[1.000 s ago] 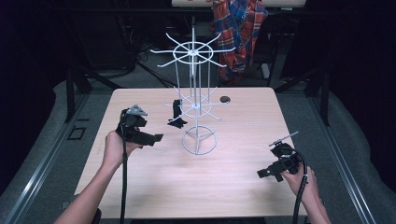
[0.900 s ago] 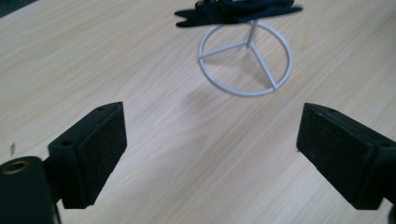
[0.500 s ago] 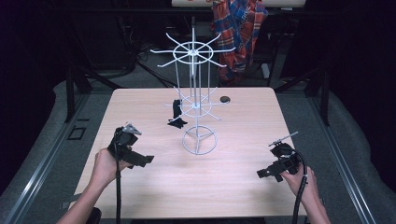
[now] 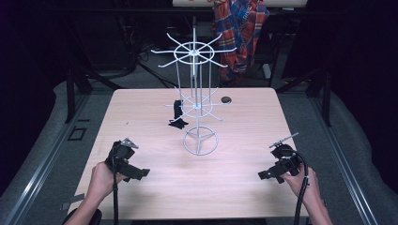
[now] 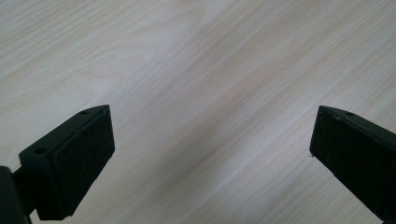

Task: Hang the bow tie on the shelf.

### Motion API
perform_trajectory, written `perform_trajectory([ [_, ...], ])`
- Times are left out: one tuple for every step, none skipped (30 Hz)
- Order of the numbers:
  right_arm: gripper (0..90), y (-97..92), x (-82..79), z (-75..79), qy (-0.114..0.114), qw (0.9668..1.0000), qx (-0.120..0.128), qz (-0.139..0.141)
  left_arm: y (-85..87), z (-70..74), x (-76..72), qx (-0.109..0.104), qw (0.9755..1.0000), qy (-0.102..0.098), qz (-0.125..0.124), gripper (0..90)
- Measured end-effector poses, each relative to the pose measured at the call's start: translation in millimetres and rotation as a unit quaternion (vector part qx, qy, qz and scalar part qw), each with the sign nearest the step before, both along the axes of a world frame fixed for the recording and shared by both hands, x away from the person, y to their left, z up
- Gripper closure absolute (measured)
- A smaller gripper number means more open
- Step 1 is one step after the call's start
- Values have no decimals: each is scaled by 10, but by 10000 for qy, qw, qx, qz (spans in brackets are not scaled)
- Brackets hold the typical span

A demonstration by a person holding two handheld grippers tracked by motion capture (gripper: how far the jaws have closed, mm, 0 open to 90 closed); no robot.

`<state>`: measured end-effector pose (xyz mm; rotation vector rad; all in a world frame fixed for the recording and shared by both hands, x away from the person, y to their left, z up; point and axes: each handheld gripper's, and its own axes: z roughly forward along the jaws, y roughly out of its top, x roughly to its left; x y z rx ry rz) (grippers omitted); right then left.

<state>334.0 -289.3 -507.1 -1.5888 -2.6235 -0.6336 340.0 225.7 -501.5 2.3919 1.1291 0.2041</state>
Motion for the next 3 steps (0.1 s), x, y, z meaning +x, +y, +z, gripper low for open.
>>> perform_trajectory([
  [85, 0, 0, 0, 2, 10000, -20, 11, 0, 0, 0, 0, 10000, 0, 0, 0],
  [85, -2, 3, -2, -2, 10000, -81, 39, 6, -8, 14, 8, 10000, 27, -10, 0],
  [85, -1, 4, -5, -1, 9999, -103, 34, 6, -8, 14, 8, 10000, 27, -10, 0],
])
